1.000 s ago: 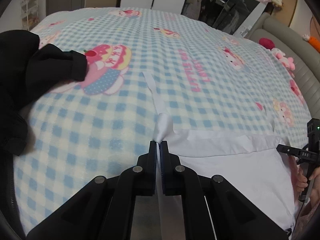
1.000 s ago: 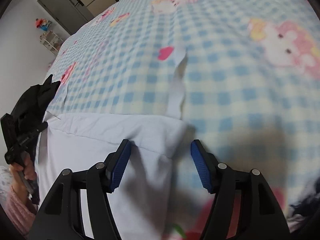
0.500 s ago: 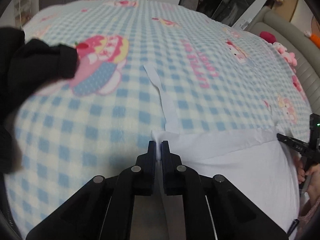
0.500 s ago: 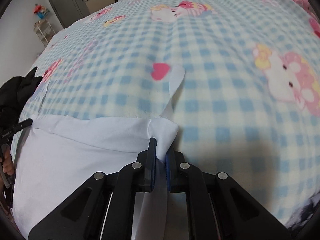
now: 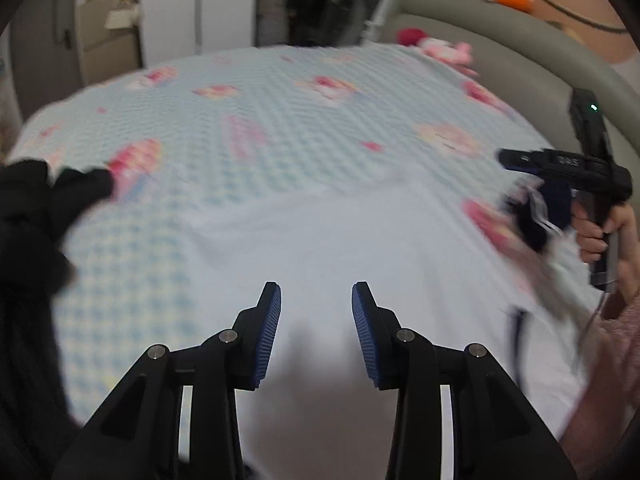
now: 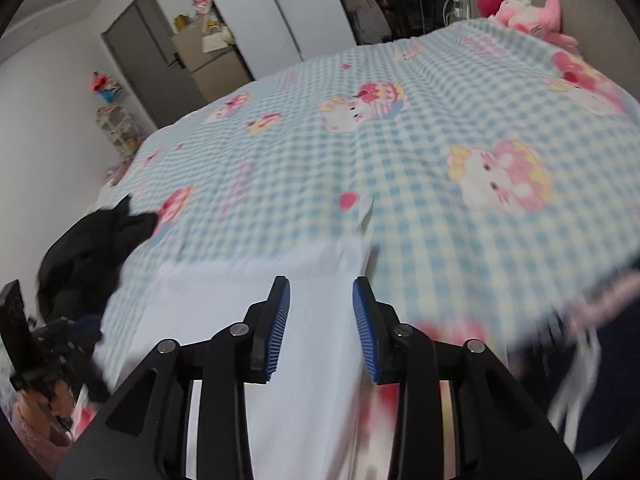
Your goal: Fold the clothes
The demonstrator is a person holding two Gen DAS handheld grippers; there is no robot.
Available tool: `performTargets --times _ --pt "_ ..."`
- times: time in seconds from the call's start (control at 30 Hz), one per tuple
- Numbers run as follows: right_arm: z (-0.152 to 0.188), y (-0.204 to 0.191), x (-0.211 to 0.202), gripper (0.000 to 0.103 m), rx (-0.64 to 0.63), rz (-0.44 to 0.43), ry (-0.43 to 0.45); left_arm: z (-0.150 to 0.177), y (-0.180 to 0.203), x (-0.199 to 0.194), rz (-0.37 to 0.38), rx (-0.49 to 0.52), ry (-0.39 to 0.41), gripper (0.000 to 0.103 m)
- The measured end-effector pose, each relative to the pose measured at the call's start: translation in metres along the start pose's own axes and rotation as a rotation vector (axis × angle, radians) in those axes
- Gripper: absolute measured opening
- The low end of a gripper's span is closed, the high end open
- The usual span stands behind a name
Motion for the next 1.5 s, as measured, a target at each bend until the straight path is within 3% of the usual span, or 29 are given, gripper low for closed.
performTargets --times 0.2,0.33,0.43,0.53,0.6,0.67,0.77,0.87,1.0,1.1,1.23,1.33,1.43,1.47,1.5 --pt "0.147 0.001 -0.072 0.039 -0.056 0.09 -0.073 0.066 0.118 0.005 0.165 -0.068 -0.002 0.038" --pt "0.211 0.019 -0.083 0.039 -0.021 0.148 -0.102 0.082 0.177 0.019 0.226 -0.078 0.007 0.029" --pt "0.24 0.022 -0.094 0.039 0.065 0.058 -0.098 0.094 0.199 0.032 0.216 -0.104 -0.029 0.029" --pt "0.257 0.028 -0.097 0.039 0.117 0.022 -0.103 0.117 0.197 0.05 0.119 -0.13 -0.13 0.027" --pt "0.267 0.032 -0.093 0.039 0.108 0.055 -0.13 0.125 0.189 0.055 0.092 -0.16 -0.167 0.019" --pt "0.277 0.037 -0.087 0.036 0.082 0.11 -0.167 0.128 0.186 0.054 0.084 -0.174 -0.183 0.018" --pt "0.275 0.038 -0.096 0.036 0.118 0.076 -0.149 0.128 0.184 0.047 0.106 -0.196 -0.174 0.018" --pt "0.255 0.037 -0.107 0.038 0.135 0.011 -0.111 0.11 0.18 0.033 0.146 -0.203 -0.099 0.018" --pt "0.202 0.046 -0.098 0.038 0.077 0.036 -0.08 0.075 0.154 0.038 0.033 -0.187 -0.074 0.018" --pt "0.174 0.053 -0.065 0.033 0.044 0.03 -0.127 0.055 0.138 0.058 0.003 -0.173 -0.09 0.018" --pt "0.166 0.053 -0.022 0.032 0.03 -0.027 -0.183 0.041 0.14 0.089 -0.004 -0.109 -0.125 0.019" --pt "0.17 0.049 0.006 0.032 0.077 -0.136 -0.244 0.04 0.142 0.112 -0.017 -0.069 -0.17 0.019" --pt "0.178 0.051 0.02 0.032 0.082 -0.148 -0.271 0.05 0.136 0.128 -0.048 -0.065 -0.207 0.018" --pt "0.179 0.051 0.02 0.028 0.065 -0.134 -0.268 0.051 0.135 0.129 -0.047 -0.074 -0.207 0.018" --pt "0.18 0.052 0.02 0.018 0.048 -0.116 -0.264 0.052 0.133 0.13 -0.045 -0.083 -0.207 0.018"
Point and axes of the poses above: each gripper's, at about its wrist camera, not at the fingertips, and x roughly the way its jaws point, y to its right, z to its underside, the point moved 8 cm from there along x, roughly the way its jaws point, and after that the axes turned 4 degrees about x, right-handed, at the moved point
